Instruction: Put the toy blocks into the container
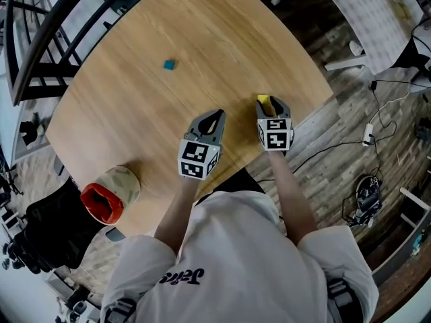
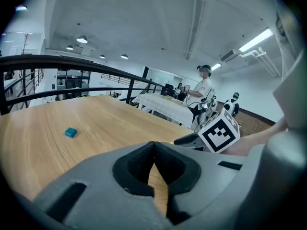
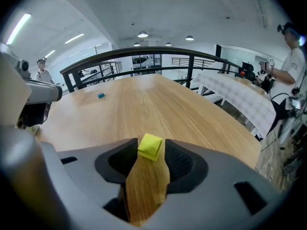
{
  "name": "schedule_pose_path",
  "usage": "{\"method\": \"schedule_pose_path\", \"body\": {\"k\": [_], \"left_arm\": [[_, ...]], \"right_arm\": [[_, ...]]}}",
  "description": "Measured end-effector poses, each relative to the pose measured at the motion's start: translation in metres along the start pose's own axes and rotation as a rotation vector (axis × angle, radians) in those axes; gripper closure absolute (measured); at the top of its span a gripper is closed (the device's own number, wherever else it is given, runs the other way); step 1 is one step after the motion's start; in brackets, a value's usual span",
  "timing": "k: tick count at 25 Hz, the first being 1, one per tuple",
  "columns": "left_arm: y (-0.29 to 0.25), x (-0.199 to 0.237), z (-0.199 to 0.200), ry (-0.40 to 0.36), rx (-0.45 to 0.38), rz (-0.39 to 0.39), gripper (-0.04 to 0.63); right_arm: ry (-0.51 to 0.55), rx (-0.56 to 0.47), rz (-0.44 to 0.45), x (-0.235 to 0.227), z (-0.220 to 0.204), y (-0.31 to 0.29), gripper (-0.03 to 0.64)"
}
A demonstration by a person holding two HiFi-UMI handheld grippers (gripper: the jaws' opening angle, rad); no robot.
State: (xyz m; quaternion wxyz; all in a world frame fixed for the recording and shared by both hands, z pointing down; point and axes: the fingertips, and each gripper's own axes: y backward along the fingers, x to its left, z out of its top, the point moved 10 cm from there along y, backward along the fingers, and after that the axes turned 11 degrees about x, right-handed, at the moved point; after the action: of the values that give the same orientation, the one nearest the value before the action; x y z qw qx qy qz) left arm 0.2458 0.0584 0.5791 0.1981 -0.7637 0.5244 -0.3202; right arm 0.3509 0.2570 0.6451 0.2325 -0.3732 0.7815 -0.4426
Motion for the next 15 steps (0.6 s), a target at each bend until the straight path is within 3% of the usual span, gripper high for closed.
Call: {"method": "schedule_pose_path", "body": {"k": [2,7,15], "left_arm": [[0.002,0.003,0.0,0.01,-0.001,0.01,0.588],[0.017,0.004,-0.003,0.035,-0.027,0.047,0.589],[0.072,-0.009,-0.009,0.066,-0.117,0.136,0.589]], "right_arm": [[0.001,0.008,0.003,-0.002,0.003,-0.001,0.468],[0.013,0.024,0.022,0.0,0.007,0.003,0.476],[0.095,-0.049,0.095,0.036,0.02,0.041,0.476]]}}
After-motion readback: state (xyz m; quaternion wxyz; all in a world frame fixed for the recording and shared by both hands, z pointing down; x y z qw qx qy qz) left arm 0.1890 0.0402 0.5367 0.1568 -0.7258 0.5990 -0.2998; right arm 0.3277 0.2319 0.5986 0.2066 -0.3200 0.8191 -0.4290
